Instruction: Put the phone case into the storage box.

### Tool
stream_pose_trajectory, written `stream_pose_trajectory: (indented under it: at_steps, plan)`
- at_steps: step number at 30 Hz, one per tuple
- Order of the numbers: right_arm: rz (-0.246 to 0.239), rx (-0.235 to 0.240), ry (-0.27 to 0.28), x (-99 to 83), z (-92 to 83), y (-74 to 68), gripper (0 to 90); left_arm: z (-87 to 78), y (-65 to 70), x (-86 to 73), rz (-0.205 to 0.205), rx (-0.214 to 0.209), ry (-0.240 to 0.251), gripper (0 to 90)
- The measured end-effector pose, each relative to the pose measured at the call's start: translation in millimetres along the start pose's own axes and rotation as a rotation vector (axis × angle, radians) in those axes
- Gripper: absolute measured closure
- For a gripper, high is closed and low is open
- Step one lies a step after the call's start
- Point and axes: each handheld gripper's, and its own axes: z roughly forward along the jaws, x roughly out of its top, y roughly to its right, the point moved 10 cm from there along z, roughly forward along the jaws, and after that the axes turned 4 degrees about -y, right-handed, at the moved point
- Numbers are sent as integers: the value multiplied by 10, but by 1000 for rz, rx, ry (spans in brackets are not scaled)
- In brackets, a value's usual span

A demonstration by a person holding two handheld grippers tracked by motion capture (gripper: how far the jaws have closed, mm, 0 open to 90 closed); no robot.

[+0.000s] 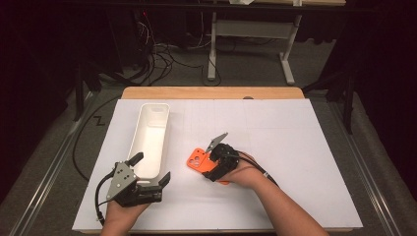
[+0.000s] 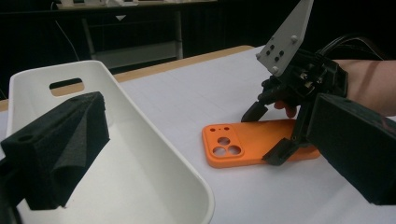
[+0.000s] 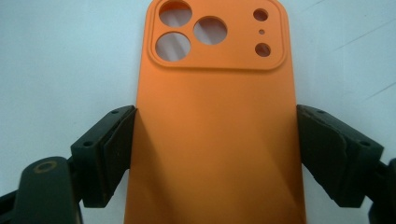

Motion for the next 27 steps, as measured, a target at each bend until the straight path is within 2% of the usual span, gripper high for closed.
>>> stream_pose_trajectory:
  at_steps: [4,6,12,19,27]
  plan:
    - [27,23,2,-5,-31,-14,169,-3,-3,2,0,0,1,1]
    - [24,28,5,-9,-49,-19,169,-2,-4,1,0,0,1,1]
    - [25,31,47,-85,-241,-36,169,12,5,-4,3,0,-3,1]
    - [34,11,51,-286,-435,8,168,26,13,-6,8,-1,-8,1]
    - [46,-16,54,-606,-663,51,168,39,20,-15,6,-3,-12,1]
